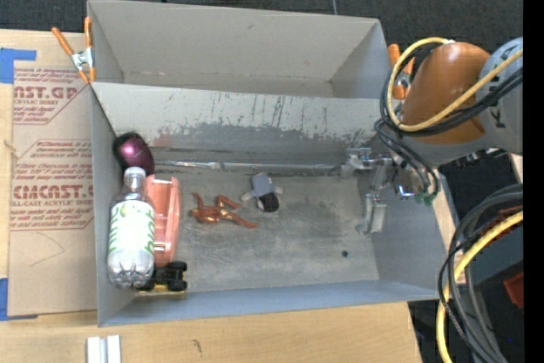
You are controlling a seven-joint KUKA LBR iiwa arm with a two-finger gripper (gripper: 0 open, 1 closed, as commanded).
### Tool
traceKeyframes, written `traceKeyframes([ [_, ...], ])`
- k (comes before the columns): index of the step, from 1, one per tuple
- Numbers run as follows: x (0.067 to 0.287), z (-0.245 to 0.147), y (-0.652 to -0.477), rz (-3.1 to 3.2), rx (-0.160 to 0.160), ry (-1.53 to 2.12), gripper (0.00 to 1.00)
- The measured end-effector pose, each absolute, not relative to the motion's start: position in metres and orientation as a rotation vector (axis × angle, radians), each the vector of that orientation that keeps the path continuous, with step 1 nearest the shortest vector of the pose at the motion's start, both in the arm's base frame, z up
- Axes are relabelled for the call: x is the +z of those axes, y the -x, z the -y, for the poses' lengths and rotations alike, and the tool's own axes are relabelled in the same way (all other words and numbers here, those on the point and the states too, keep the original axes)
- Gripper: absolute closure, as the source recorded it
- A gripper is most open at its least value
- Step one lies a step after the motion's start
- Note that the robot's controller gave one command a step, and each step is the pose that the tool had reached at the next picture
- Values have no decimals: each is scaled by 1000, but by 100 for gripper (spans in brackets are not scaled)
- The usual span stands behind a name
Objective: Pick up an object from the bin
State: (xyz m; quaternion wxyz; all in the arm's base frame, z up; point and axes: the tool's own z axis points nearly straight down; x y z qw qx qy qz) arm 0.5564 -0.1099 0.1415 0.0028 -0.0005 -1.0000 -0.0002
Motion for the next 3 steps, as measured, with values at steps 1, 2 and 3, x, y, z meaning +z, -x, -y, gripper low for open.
traceKeyframes([
  [1, 146, 110, -558, 3143, 1, 0, 0],
  [2, 186, 59, -567, 3140, 1, -34, 0],
  [3, 206, 24, -569, 3147, -2, -92, 0],
])
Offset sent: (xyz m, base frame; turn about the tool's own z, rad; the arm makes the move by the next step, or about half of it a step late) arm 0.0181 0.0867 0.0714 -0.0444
